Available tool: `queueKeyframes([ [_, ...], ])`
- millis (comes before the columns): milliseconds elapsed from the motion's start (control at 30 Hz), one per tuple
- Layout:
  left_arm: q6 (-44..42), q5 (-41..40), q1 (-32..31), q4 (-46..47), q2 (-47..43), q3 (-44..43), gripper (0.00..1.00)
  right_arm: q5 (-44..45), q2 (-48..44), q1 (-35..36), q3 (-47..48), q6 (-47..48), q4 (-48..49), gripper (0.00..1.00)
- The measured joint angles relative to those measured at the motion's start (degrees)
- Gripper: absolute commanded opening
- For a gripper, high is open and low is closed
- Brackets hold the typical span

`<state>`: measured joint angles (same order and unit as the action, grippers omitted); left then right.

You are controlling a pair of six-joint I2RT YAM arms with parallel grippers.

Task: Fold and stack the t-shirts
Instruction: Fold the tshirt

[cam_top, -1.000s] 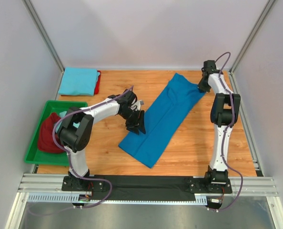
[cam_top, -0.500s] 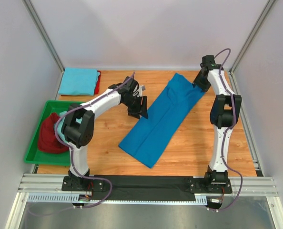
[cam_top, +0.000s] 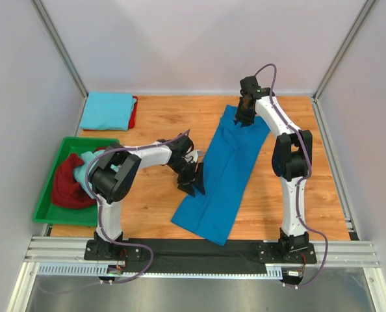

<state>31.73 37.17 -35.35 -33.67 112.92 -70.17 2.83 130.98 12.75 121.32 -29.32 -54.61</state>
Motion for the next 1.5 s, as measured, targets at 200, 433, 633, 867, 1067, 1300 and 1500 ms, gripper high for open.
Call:
queueKeyframes([
  [200, 3.8, 6.6, -3.3, 5.7, -1.6, 3.5, 0.61, 1.4, -4.7, 2.5, -7.4, 2.8, 0.0, 0.17],
  [433, 2.8, 4.6, -3.2, 4.3, -11.5, 1.5, 0.6, 4.2, -15.0, 7.8, -20.3, 2.0, 2.1, 0.21],
  [633, 0.9, -1.3, 0.7, 0.9, -21.2, 0.2, 0.59, 4.8, -18.8, 11.1, -28.0, -4.9, 9.1, 0.38],
  [867, 0.9, -4.9, 5.5, -1.3, -28.2, 4.2, 0.59, 7.3, -12.9, 11.2, -26.3, -8.7, 13.7, 0.38],
  [1067, 0.9, -5.8, 5.9, -2.8, -29.7, 7.8, 0.59, 8.6, -7.7, 11.2, -22.2, -8.8, 13.7, 0.39],
  [1300, 0.9, -5.9, 6.8, -3.3, -30.1, 8.0, 0.58, 11.1, -3.1, 11.2, -17.7, -8.7, 12.3, 0.39],
  [1500, 0.8, -5.9, 7.1, -3.4, -30.3, 8.0, 0.58, 13.4, -1.2, 11.2, -15.1, -8.0, 10.6, 0.35],
])
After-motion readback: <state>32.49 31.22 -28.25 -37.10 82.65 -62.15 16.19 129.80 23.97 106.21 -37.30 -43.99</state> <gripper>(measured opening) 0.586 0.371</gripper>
